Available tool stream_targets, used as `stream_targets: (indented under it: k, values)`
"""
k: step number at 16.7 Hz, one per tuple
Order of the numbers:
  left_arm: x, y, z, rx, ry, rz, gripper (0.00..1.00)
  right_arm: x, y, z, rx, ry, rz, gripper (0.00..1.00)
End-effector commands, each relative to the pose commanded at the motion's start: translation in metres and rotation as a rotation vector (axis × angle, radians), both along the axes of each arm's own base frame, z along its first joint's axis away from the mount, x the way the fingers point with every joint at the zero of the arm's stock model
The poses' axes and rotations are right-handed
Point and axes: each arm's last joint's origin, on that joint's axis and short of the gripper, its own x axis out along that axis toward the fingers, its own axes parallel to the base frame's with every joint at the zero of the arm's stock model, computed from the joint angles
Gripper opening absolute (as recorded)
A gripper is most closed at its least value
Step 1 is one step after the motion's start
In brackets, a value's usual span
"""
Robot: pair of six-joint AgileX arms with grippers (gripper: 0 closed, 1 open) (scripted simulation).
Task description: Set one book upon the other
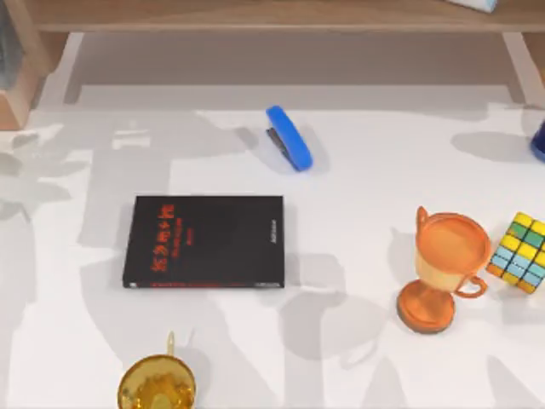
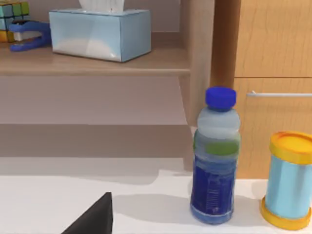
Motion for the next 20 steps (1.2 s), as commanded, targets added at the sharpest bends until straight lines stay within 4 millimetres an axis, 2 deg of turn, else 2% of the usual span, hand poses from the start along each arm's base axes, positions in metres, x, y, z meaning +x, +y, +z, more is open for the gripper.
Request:
stream_targets:
  k: [2, 4, 6, 8, 10, 12, 14, 17, 20]
  values:
    - [-0.02, -0.031, 0.037, 0.106, -0.078, 0.045, 0.0, 0.0, 0.0, 0.0, 0.0, 0.0, 0.0, 1.0]
    - [-0.046, -0.071, 0.075, 0.214, -0.171, 0.083, 0.0, 0.0, 0.0, 0.0, 0.0, 0.0, 0.0, 1.0]
    - [-0.076, -0.116, 0.104, 0.306, -0.257, 0.112, 0.0, 0.0, 0.0, 0.0, 0.0, 0.0, 0.0, 1.0]
    - [-0.107, -0.16, 0.12, 0.376, -0.311, 0.128, 0.0, 0.0, 0.0, 0.0, 0.0, 0.0, 0.0, 1.0]
    - [-0.131, -0.2, 0.118, 0.435, -0.307, 0.12, 0.0, 0.0, 0.0, 0.0, 0.0, 0.0, 0.0, 1.0]
    - [-0.146, -0.238, 0.094, 0.514, -0.232, 0.074, 0.0, 0.0, 0.0, 0.0, 0.0, 0.0, 0.0, 1.0]
    - [-0.156, -0.276, 0.053, 0.632, -0.109, -0.006, 0.0, 0.0, 0.0, 0.0, 0.0, 0.0, 0.0, 1.0]
    - [-0.176, -0.323, -0.028, 0.883, 0.111, -0.157, 0.0, 0.0, 0.0, 0.0, 0.0, 0.0, 0.0, 1.0]
    - [-0.205, -0.345, -0.109, 1.159, 0.316, -0.301, 0.0, 0.0, 0.0, 0.0, 0.0, 0.0, 0.0, 1.0]
